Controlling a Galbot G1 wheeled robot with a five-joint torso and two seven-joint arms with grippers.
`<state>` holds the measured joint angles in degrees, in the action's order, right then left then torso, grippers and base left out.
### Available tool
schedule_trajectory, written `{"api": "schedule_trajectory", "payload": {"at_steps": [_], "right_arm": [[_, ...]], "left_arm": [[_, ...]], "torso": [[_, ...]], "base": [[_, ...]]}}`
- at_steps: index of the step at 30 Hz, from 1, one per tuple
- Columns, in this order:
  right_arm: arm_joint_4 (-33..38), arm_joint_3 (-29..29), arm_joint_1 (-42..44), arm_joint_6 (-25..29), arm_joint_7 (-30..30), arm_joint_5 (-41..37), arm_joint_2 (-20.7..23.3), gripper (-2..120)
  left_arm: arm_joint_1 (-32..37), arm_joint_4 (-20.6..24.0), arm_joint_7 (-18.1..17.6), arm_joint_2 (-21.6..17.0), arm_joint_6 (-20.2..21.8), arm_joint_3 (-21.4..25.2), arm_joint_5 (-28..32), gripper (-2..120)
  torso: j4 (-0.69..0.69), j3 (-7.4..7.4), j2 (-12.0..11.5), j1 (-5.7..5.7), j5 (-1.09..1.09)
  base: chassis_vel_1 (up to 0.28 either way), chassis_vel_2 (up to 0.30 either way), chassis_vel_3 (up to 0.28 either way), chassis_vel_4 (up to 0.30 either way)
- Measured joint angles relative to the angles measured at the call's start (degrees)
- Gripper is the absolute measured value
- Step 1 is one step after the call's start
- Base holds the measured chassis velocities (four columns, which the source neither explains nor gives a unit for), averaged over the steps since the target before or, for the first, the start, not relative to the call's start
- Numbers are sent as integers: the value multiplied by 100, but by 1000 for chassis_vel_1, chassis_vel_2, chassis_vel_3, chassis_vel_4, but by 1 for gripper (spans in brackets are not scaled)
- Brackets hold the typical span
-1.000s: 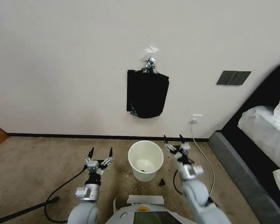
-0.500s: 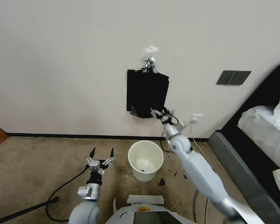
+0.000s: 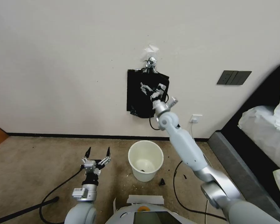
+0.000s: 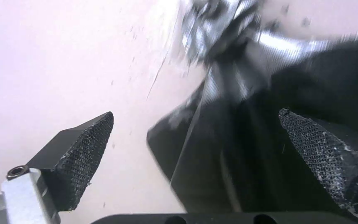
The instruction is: Place a trash bag onto the trash bin.
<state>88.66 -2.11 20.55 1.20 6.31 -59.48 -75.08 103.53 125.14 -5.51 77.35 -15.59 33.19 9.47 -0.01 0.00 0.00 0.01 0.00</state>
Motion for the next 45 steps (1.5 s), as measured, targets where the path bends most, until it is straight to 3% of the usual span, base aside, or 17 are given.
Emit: {"api": "schedule_trajectory", "payload": {"at_steps": [36,45], "right_arm": [[-474,43,-446,-77,-757,-478,-11,100],[-479,-182,-322,-88,-1001,-939,-43,100]], "left_arm": [[-51,24,-35,50,123,21,167,100],[-83,-23,-41,36,136,27,215,100]], "torso": [[1,-1,0,0,0],[1,-1,0,-1,0]], "base": [[0,0,0,0],[0,0,0,0]]}}
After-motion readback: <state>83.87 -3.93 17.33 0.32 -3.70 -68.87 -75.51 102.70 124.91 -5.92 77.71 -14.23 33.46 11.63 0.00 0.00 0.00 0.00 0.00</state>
